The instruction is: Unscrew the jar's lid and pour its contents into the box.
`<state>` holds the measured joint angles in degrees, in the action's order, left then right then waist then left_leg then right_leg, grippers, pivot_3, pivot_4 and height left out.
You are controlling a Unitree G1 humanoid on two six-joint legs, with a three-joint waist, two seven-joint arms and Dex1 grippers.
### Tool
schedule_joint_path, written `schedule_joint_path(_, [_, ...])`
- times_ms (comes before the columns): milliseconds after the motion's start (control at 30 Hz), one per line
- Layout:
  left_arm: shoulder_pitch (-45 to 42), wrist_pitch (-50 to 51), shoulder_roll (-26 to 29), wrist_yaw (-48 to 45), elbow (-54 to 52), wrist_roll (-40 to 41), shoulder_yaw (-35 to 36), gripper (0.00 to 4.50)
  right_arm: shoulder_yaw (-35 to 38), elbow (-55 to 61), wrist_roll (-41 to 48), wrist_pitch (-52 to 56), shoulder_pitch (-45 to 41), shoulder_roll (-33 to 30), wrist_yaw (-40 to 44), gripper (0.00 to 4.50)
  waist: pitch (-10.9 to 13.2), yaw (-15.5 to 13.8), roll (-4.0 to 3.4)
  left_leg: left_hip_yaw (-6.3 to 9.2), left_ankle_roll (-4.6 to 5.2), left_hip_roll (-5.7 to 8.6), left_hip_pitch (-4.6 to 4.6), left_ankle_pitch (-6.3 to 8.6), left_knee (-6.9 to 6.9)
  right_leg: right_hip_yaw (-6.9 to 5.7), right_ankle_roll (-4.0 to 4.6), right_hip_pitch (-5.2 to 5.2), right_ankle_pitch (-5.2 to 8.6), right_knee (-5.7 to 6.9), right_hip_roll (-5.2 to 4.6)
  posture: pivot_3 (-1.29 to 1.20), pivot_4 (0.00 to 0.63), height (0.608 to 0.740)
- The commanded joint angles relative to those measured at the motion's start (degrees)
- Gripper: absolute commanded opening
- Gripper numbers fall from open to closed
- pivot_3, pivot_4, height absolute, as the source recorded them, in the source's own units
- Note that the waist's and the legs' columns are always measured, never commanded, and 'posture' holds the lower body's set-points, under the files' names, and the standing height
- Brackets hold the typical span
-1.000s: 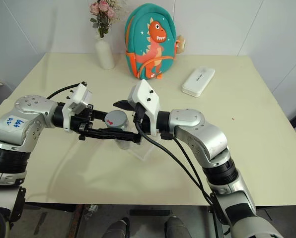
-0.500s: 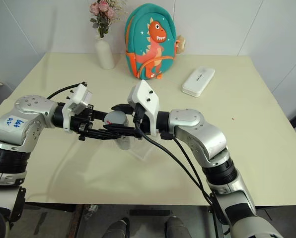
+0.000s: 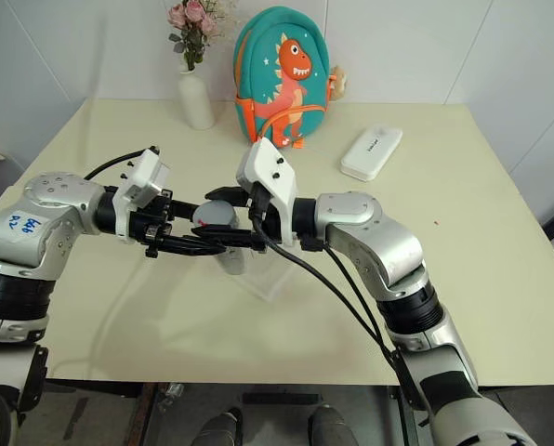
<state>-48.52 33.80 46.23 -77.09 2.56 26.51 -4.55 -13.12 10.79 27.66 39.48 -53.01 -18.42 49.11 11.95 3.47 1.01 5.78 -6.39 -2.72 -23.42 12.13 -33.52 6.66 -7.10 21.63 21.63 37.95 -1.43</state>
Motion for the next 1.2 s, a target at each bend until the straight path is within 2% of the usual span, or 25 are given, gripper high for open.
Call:
schedule_joint_path(33, [-0.95,0.15,0.79,-2.41,-1.01,-0.16,-1.17,2.39,2.91,0.55,0.48,-3.16,-2.65,0.31,0.47,2.57,0.00,0.00,0.00,0.00,0.00,0.00,0.00,0.00,0.00,0.00,0.00,0.00,0.00,0.00,0.00,0.00,0.150,0.740])
schedule_joint_path(733, [-0.94,3.23,3.18,-4.90,-2.65,-0.30,-3.66,2.39,3.16,-1.33,0.37,-5.08,-4.17,0.37,3.39,2.57,0.00,0.02,0.00,0.00,0.00,0.00,0.00,0.00,0.00,-0.01,0.00,0.00,0.00,0.01,0.00,0.00,0.150,0.740])
schedule_joint_path(1200, [-1.51,3.21,3.99,-5.69,-2.62,-0.95,-4.63,2.39,2.14,-2.46,-1.24,-4.70,-5.71,-1.90,5.92,2.57,0.00,0.01,0.00,0.00,0.00,0.00,0.00,0.00,-0.01,0.00,0.00,0.00,0.00,0.01,0.00,0.00,0.150,0.740])
